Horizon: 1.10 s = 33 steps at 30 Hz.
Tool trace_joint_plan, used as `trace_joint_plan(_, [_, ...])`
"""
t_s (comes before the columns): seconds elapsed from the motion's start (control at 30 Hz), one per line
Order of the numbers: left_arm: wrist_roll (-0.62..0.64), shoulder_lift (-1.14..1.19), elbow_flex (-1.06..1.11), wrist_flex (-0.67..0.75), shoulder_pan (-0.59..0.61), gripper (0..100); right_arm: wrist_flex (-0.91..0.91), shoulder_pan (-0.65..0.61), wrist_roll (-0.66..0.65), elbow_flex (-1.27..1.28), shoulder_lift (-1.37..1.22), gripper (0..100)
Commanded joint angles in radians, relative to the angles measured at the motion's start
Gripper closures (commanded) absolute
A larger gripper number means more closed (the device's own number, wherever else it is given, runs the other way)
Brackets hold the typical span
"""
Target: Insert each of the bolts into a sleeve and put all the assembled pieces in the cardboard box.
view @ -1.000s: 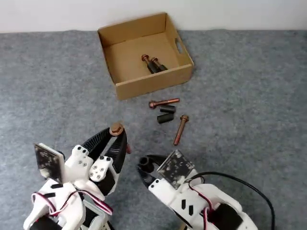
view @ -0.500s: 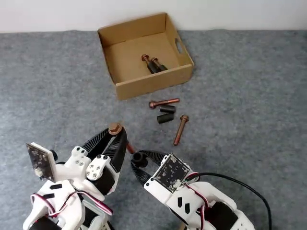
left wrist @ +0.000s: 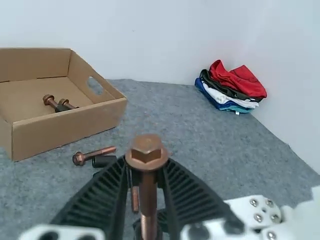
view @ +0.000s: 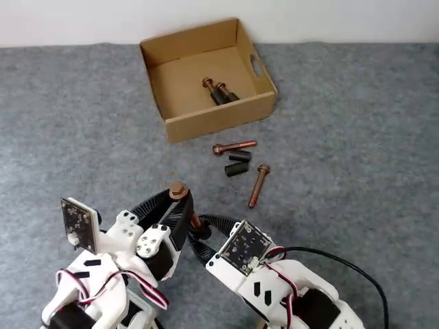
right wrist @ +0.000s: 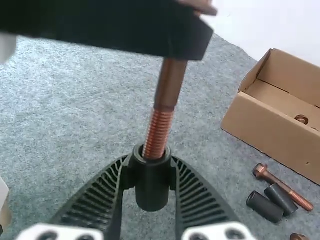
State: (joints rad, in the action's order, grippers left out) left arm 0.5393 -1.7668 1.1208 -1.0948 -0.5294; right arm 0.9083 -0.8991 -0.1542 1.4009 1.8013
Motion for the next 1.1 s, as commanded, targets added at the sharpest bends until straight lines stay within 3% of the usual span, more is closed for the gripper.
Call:
trace_joint_plan(0.0, [-0.037,-0.006,0.005,0.005,-0.002,100,-0.019,-0.007,-0.011,-0.054,0.008,99.1])
trace_joint_plan(0.2, [-0.084,-0.006,0.045,-0.034,-0.023,100,-0.019,-0.005,-0.012,-0.054,0.008,99.1])
trace_joint_plan(0.47, [-0.227,-0.006,0.042,-0.242,-0.101,100,-0.019,0.004,-0.012,-0.051,0.008,99.1])
trace_joint_plan(0.7, [-0.315,-0.006,0.079,-0.279,-0.100,99,-0.021,0.074,-0.012,-0.054,0.008,99.1])
trace_joint_plan(0.93, [-0.318,-0.006,0.081,-0.281,-0.092,77,-0.021,0.073,-0.012,-0.051,0.008,99.1])
trace_joint_plan(1.07, [-0.299,-0.006,0.077,-0.276,-0.091,76,-0.021,0.076,-0.011,-0.046,0.008,99.1])
